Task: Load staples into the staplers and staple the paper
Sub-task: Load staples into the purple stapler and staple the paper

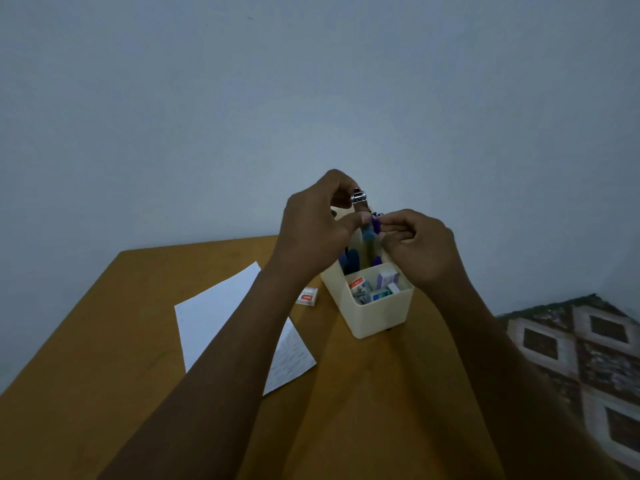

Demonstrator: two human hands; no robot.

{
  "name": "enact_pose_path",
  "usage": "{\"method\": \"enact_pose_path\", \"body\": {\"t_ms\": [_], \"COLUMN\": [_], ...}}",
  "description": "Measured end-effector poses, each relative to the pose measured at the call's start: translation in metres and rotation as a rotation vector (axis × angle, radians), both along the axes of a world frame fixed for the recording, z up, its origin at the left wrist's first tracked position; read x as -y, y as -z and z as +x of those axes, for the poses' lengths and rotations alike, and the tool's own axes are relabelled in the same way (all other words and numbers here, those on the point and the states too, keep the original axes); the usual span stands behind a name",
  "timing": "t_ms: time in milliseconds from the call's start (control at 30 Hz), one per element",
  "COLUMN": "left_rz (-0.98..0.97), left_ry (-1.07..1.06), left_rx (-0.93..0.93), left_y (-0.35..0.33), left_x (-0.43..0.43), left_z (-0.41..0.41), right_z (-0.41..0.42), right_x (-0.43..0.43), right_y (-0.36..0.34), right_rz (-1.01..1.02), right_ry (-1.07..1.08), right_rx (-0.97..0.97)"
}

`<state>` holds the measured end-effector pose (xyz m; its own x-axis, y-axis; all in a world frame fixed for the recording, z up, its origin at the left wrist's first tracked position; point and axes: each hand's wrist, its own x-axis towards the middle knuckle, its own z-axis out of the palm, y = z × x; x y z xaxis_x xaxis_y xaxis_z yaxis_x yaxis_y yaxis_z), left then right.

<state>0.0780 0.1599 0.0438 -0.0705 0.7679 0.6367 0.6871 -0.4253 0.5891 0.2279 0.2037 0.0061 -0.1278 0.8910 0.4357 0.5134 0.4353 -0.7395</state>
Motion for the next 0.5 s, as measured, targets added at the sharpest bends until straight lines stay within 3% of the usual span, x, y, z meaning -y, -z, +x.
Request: {"method": "enact_pose_path", "body": {"t_ms": [500], "left_rz": [-0.136], "left_ry": [-0.109], "left_rx": [-0.187], "left_y": [0.022], "left_x": [-0.043], "left_z": [0.012], "right_z": [-0.002], "right_x": [-0.017], "right_y": [0.016], "right_rz": [-0.048], "right_ry": [-0.006], "right_rx": [-0.096]}}
